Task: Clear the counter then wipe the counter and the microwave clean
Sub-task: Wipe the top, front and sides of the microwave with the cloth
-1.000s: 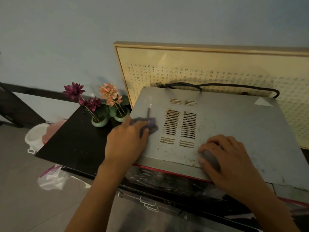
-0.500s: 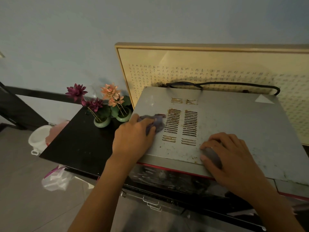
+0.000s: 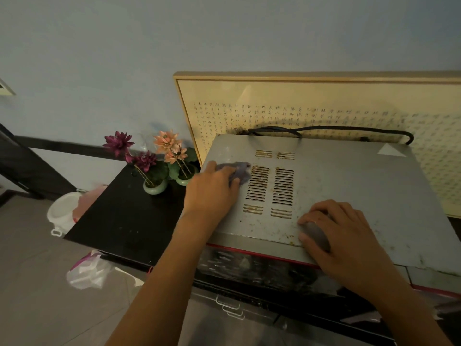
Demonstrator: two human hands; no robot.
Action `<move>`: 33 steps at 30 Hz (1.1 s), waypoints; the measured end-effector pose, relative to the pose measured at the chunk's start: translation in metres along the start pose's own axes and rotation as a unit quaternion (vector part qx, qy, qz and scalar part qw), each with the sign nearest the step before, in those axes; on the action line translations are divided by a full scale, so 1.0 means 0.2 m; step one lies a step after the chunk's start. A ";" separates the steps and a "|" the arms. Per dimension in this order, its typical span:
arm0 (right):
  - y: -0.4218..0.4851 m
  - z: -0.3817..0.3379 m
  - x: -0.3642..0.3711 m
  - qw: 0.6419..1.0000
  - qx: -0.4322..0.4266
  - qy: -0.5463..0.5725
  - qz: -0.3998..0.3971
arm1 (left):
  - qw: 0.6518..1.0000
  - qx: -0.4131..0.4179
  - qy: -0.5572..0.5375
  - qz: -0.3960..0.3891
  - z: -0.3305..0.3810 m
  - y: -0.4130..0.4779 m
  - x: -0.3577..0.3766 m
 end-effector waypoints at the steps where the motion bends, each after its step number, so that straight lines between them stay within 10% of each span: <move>1: 0.00 0.00 0.00 1.000 0.000 -0.002 -0.001 | 0.999 0.037 -0.007 -0.010 0.02 -0.05 -0.01; 9: 0.00 -0.01 0.00 1.000 -0.001 0.002 -0.005 | 0.998 -0.052 -0.031 0.012 -0.13 0.06 -0.01; 16: -0.01 0.00 0.00 1.000 -0.004 0.000 -0.005 | 0.994 0.079 -0.055 -0.046 -0.02 -0.13 -0.02; 28: 0.01 0.00 -0.01 1.000 0.003 0.009 -0.015 | 0.992 -0.088 -0.085 0.000 -0.19 0.40 0.05; 33: 0.01 0.00 -0.01 1.000 0.002 0.009 -0.007 | 0.996 0.060 -0.041 -0.060 -0.04 0.29 0.08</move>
Point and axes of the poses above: each hand's wrist, its own y-axis towards the middle knuckle, its own x-axis out of the palm, z = x × y, the point moved 3 cm from there along y, towards the middle knuckle, and after that the axes turned 14 degrees about -y, right-handed, at the moved point
